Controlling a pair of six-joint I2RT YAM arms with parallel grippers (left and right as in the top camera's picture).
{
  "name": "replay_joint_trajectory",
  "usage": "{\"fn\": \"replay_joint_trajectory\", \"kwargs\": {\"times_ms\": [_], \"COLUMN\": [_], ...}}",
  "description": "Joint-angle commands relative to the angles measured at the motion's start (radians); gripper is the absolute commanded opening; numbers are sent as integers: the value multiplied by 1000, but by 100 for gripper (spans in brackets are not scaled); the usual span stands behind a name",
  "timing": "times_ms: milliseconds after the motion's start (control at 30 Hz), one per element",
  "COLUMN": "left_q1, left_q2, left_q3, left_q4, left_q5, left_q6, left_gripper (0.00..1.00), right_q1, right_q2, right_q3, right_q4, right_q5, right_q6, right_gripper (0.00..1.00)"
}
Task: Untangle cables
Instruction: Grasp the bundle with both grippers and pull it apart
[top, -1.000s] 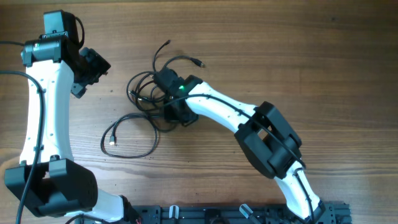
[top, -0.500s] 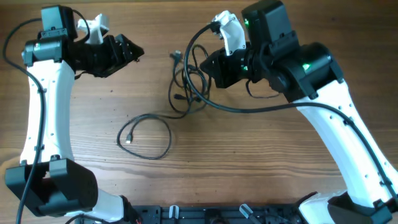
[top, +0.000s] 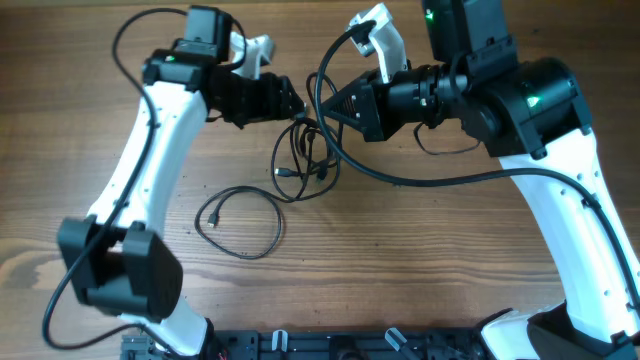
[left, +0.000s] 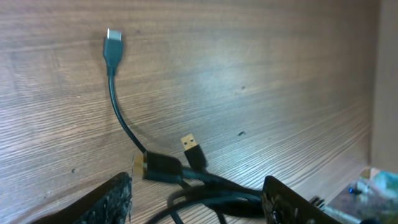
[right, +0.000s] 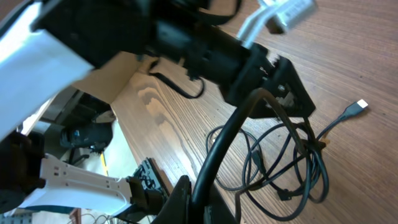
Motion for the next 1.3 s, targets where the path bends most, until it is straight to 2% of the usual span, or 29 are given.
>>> {"fn": "replay_joint_trajectory", "kwargs": {"times_ms": [0,67,200,333,467,500,533,600,700,767,867,933,1000,1033,1067,1133,1200,1267], "left_q1": [-36,-38,-38,-41,-77,-85,-98,-100,-109,-135,-191,-215,-217,-216,-216,-216,-216,-216], "left_q2": [75,89,92,93,93,93,93,93,94,106,156,195,220,224,224,224,224,224], "left_q3": [-34,-46,-46,-47,-48,-48,-48,-48,-48,-48,-55,-55,-55,-55,-55,-55,-55,-55], "left_q4": [-2,-13,-87,-156,-168,-172,-203,-251,-278,-275,-229,-177,-85,-28,55,129,145,138], "left_q5": [-20,25,238,241,304,298,281,237,218,218,217,199,151,126,76,-60,-327,-484], "left_q6": [117,181,415,481,481,487,560,629,663,663,658,593,446,352,195,-36,-319,-426], "left_gripper": [66,66,70,69,59,59,61,63,64,58,43,35,20,18,18,18,19,20], "right_q1": [-3,-3,-3,-3,-3,-3,-3,-3,-3,-3,-3,-3,-3,-3,-3,-3,-3,-8], "right_q2": [-5,-5,-5,-5,-5,-5,-5,-5,-5,-5,-5,-5,-5,-5,-5,-6,-18,-50], "right_q3": [20,20,20,20,20,20,20,20,20,20,20,20,20,20,20,20,20,20], "right_q4": [-10,-21,-22,-22,-25,-27,-33,-39,-39,-38,-42,-48,-54,-54,-52,-52,-60,-59], "right_q5": [-5,14,14,14,45,45,45,45,44,44,44,44,44,44,44,43,45,104], "right_q6": [-25,-24,-23,-21,-12,-13,-13,-13,-13,-13,-13,-13,-13,-13,2,6,6,35], "right_gripper": [5,4,4,4,4,4,4,4,4,4,4,4,4,4,4,4,4,4]}}
